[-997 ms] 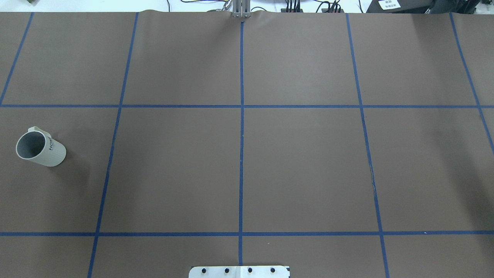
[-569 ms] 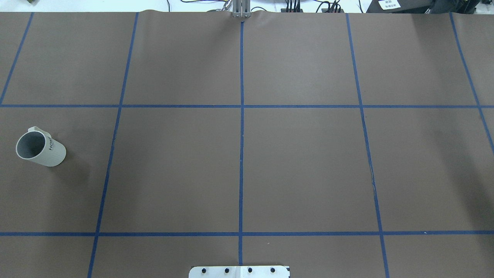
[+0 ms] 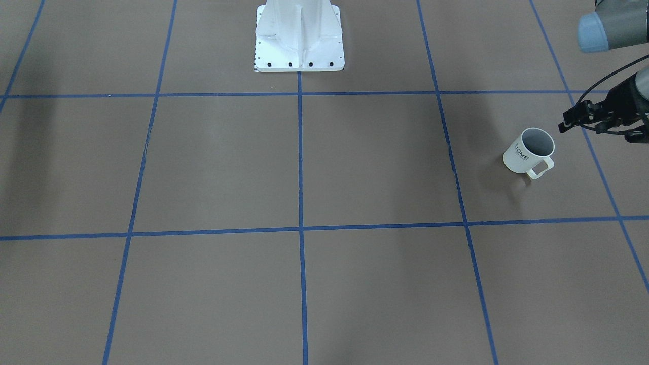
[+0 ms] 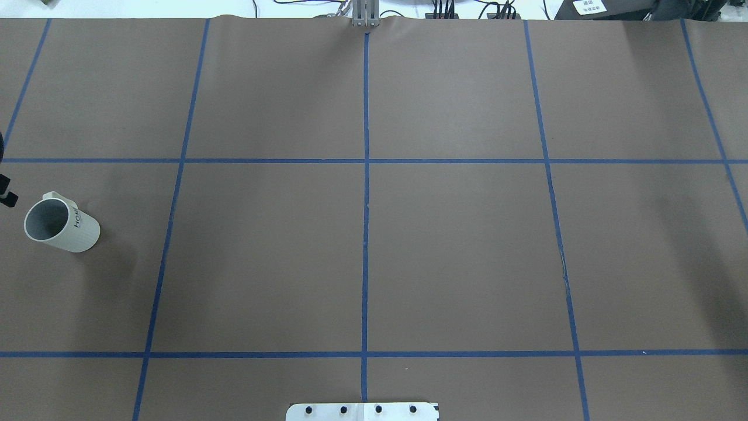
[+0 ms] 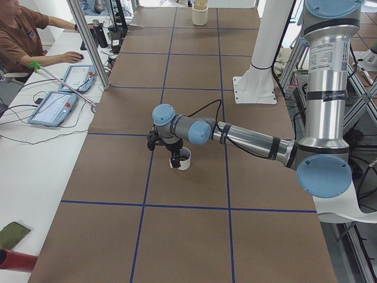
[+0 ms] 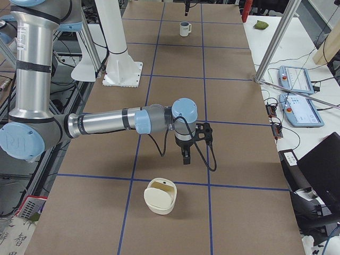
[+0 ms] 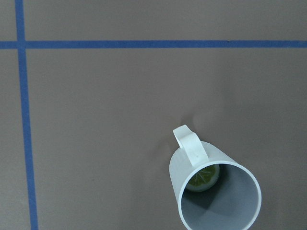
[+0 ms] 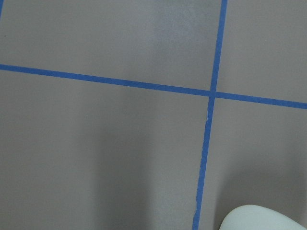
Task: Left arm hands cup to right arm to dump lemon
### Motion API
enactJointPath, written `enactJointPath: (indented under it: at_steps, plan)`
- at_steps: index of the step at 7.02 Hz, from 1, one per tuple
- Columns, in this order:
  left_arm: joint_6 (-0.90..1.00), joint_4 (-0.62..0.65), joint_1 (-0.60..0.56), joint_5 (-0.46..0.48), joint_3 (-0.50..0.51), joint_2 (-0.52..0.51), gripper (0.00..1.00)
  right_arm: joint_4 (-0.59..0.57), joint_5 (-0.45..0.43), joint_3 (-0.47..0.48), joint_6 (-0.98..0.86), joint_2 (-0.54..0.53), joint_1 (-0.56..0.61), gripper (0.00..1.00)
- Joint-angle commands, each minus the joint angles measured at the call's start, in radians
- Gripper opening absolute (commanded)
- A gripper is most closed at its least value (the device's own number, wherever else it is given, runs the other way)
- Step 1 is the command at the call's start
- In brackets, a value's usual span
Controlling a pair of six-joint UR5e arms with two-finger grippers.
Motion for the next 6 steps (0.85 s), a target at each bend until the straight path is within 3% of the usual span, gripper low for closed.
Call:
enactJointPath:
  at_steps: [1,3,6]
  plan:
    - [-0.011,-0.014,0.027,0.001,0.044,-0.002,0.99,0.002,-0.003,0.0,-0.001,0.001,-0.009,1.0]
    - [-0.01,-0.022,0.033,-0.004,0.097,-0.014,0.99,0.003,-0.001,0.0,-0.001,0.001,-0.009,1.0]
    - [-0.037,-0.02,0.05,0.001,0.098,-0.04,0.99,0.003,0.006,0.003,-0.001,0.0,-0.009,1.0]
